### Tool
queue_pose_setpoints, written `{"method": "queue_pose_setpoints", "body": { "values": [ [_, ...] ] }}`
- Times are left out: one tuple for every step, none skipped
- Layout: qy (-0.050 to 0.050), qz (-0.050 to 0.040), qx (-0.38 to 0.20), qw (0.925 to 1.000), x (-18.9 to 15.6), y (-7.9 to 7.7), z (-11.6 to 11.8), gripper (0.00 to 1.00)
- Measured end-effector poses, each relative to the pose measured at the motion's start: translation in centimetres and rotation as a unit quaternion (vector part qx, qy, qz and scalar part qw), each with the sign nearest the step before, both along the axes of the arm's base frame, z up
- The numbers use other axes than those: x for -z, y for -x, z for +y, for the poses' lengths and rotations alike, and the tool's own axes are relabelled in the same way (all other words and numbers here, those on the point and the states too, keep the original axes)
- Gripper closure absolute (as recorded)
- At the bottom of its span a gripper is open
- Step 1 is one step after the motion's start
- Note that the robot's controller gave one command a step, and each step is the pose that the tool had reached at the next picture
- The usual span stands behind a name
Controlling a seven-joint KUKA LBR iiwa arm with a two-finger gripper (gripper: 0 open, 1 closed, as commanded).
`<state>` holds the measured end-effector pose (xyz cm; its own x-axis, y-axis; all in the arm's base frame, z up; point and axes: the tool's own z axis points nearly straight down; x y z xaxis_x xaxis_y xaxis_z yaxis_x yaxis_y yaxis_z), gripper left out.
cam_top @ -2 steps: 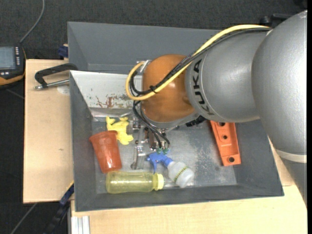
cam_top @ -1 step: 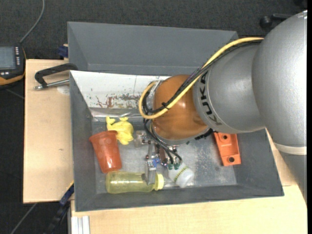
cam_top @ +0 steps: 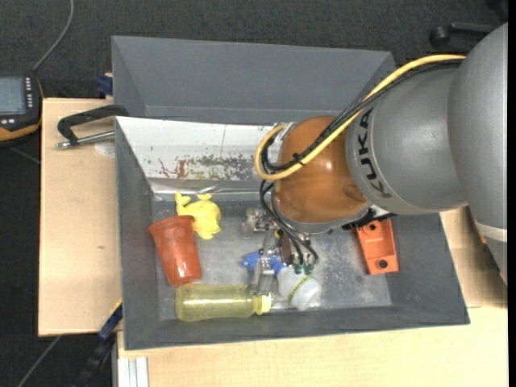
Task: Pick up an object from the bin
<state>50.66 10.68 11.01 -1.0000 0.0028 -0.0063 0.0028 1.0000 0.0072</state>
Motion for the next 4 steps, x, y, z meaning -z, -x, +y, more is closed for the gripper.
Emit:
{"method": "queue_pose_setpoints", "body": {
  "values": [
    [0.002,0.0005,0.012,0.9999,1.6,-0.2,-2.6,0.0],
    [0.0,-0.001,-0.131,0.9913,3.8,-1.1,-6.9,1.0],
    [0.0,-0.001,-0.131,0.9914,3.8,-1.1,-6.9,1.0],
    [0.0,-0.0083,-0.114,0.9934,-15.8,-0.6,-6.2,1.0]
  ]
}}
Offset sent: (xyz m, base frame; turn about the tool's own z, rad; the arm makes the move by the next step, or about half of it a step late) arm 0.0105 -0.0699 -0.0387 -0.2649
